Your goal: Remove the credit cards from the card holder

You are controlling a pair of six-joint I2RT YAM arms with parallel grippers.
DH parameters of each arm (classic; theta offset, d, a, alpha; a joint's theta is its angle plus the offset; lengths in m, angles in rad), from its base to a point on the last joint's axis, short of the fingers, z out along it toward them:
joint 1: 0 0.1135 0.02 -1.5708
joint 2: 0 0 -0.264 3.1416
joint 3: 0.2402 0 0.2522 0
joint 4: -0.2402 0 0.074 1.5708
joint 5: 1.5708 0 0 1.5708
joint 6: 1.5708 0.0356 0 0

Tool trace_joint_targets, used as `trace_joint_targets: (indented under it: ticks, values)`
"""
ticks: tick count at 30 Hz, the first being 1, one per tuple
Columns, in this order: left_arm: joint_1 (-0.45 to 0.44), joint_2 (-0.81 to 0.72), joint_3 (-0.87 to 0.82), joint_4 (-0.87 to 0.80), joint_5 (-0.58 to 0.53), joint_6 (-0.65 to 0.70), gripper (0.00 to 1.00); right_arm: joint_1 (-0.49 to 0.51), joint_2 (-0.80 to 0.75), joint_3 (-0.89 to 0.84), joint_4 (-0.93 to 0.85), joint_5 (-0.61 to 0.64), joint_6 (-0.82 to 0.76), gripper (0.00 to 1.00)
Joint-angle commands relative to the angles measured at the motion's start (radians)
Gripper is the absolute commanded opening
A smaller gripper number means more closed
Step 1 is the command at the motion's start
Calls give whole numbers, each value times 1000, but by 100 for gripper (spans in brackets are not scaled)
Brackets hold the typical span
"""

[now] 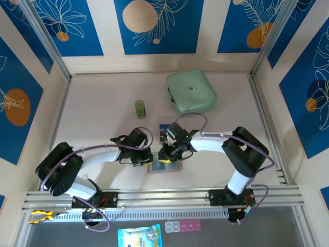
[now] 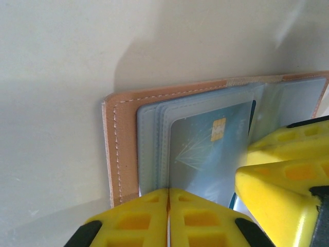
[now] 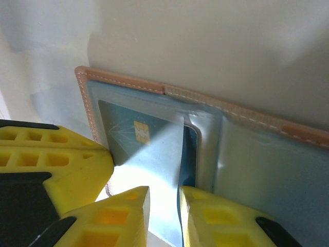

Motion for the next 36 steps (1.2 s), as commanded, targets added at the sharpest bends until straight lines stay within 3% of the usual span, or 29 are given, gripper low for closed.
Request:
trace_joint_targets:
  ticks: [1,22,36]
  values:
    - [6,-2,1,-41,-14,17,9,0,-17,16,-111,65,-27,25]
    - [5,-17,51,-53,13,31,8,-5,-102,22,-112,51,-37,25]
    - [-38,58,68,-17,26,18,4,-40,-82,-18,-62,-5,-24,25]
